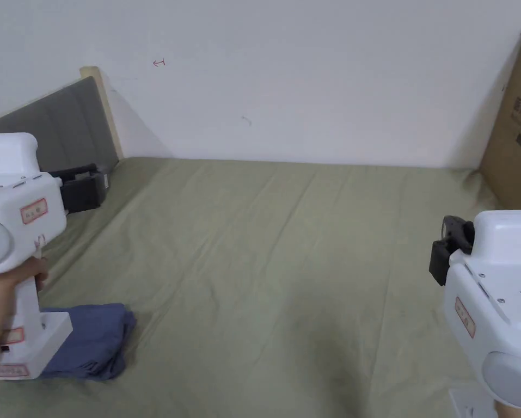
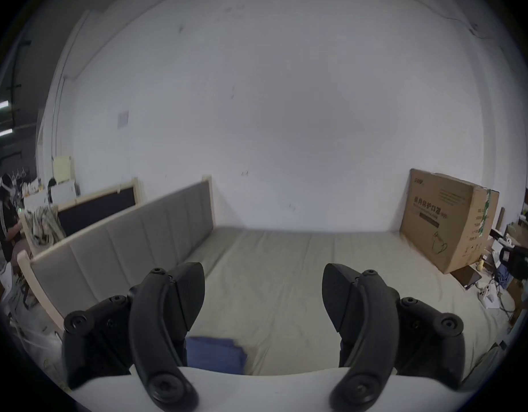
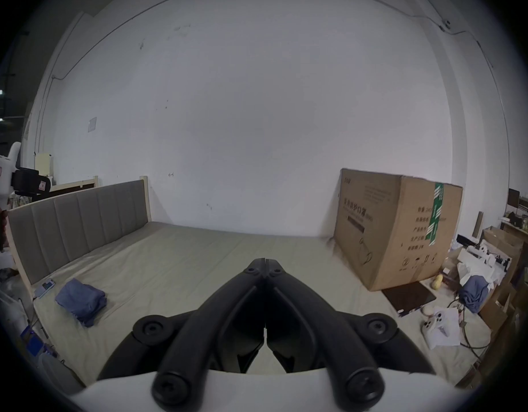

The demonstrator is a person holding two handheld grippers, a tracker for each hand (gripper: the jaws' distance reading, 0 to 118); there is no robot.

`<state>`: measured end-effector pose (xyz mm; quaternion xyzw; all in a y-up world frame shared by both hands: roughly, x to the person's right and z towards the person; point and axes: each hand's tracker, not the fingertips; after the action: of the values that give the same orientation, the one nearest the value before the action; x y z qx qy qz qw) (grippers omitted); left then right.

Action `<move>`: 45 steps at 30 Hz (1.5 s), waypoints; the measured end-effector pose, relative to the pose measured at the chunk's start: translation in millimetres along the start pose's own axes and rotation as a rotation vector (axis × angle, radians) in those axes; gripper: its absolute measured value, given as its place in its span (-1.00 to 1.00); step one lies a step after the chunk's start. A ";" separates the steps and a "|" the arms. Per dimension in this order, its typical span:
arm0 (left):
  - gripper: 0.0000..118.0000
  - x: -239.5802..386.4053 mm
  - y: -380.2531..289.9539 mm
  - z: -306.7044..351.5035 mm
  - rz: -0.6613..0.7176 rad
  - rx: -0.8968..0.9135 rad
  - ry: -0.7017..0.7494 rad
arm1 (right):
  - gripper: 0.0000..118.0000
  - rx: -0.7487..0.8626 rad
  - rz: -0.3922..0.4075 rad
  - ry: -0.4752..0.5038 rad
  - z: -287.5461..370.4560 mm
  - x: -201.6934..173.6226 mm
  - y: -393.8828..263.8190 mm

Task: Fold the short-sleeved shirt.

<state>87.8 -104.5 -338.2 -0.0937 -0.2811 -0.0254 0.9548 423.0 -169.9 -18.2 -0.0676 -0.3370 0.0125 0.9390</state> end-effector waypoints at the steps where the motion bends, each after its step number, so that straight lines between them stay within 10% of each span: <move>1: 0.43 14.0 -1.8 7.3 -0.009 0.033 -0.003 | -1.00 0.015 0.004 -0.012 4.2 2.9 3.0; 12: 0.31 121.7 -61.8 24.8 -0.034 0.182 -0.098 | -1.00 0.097 -0.006 -0.068 30.9 29.2 4.8; 16: -0.95 144.4 -80.8 23.3 -0.049 0.186 -0.157 | -1.00 0.098 -0.009 -0.074 31.1 32.0 2.7; 17: -1.00 147.1 -84.1 21.2 -0.039 0.174 -0.187 | -1.00 0.098 -0.009 -0.074 31.1 32.2 2.3; 45: -1.00 171.8 -90.8 18.7 -0.066 0.145 -0.262 | -1.00 0.096 -0.015 -0.068 29.0 31.4 -1.0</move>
<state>213.2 -189.3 -214.8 -0.0178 -0.4072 -0.0243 0.9129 428.8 -165.3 23.8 -0.0195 -0.3681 0.0241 0.9293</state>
